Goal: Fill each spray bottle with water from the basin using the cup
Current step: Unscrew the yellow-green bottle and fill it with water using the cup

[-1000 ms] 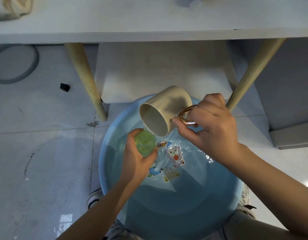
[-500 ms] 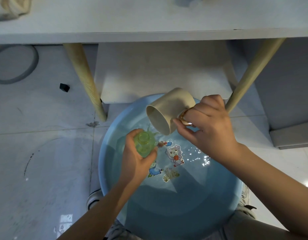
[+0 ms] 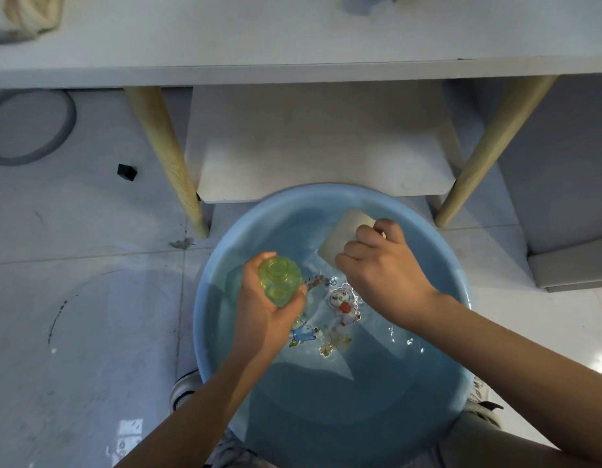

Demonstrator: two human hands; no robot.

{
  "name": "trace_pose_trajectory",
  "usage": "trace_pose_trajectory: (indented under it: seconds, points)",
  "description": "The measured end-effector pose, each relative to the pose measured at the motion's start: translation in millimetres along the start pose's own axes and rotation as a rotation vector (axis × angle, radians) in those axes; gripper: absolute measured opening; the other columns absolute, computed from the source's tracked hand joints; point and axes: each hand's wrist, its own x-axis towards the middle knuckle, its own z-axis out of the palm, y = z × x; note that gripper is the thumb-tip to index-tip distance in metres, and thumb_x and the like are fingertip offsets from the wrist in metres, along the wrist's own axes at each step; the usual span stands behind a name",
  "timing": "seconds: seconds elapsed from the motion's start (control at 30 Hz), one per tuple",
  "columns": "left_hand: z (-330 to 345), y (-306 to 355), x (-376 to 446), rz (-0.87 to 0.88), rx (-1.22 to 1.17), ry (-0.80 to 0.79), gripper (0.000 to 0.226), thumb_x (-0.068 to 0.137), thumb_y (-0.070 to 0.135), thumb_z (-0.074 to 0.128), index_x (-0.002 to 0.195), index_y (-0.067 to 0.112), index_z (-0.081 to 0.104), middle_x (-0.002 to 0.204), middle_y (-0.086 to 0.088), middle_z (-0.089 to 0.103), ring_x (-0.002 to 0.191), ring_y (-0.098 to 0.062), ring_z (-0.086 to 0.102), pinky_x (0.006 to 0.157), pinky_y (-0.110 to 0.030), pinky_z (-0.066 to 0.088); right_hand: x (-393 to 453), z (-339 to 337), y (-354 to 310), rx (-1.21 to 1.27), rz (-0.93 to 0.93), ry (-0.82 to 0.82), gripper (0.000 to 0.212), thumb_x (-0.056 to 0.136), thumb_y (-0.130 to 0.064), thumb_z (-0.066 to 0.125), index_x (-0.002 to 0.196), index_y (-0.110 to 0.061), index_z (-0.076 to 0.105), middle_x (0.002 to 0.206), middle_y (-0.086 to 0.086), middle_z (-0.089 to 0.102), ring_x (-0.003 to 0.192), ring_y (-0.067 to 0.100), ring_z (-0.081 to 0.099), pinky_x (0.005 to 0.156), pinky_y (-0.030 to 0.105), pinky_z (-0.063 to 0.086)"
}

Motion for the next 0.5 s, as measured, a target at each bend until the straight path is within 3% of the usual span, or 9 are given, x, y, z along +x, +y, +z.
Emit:
trace_pose_trajectory:
  seconds: [0.1, 0.23, 0.37, 0.5]
  points:
    - [-1, 2, 0, 0.008, 0.010, 0.005, 0.058, 0.073, 0.007, 0.077, 0.116, 0.027, 0.044, 0.100, 0.014, 0.056, 0.088, 0.009, 0.057, 0.070, -0.003, 0.042, -3, 1, -7, -0.016, 0.012, -0.030, 0.028, 0.052, 0.007, 0.068, 0.057, -0.016, 0.052, 0.054, -0.002, 0.041, 0.072, 0.019, 0.034, 0.083, 0.033, 0.029]
    - [-3, 6, 1, 0.005, -0.001, -0.012, 0.055, 0.075, 0.005, 0.076, 0.115, 0.026, 0.045, 0.097, 0.013, 0.057, 0.082, 0.013, 0.057, 0.067, -0.002, 0.041, 0, 3, -9, 0.087, 0.214, -0.025, 0.022, 0.066, -0.010, 0.071, 0.056, -0.016, 0.052, 0.050, -0.003, 0.047, 0.065, 0.021, 0.042, 0.075, 0.032, 0.030]
    - [-12, 11, 3, 0.022, -0.027, -0.031, 0.053, 0.075, 0.008, 0.076, 0.116, 0.026, 0.048, 0.097, 0.010, 0.059, 0.083, 0.005, 0.059, 0.071, -0.007, 0.045, 2, 0, -5, 0.250, 0.507, -0.210, 0.035, 0.077, -0.033, 0.070, 0.058, -0.013, 0.050, 0.048, 0.003, 0.052, 0.047, 0.028, 0.050, 0.060, 0.032, 0.042]
    - [-31, 33, -1, 0.067, -0.022, -0.097, 0.051, 0.077, 0.010, 0.075, 0.113, 0.035, 0.047, 0.099, 0.010, 0.058, 0.087, 0.002, 0.059, 0.076, -0.014, 0.049, 9, -20, 5, 0.444, 0.758, -0.364, 0.038, 0.087, -0.041, 0.059, 0.065, -0.011, 0.050, 0.063, 0.009, 0.055, 0.063, 0.026, 0.049, 0.057, 0.031, 0.032]
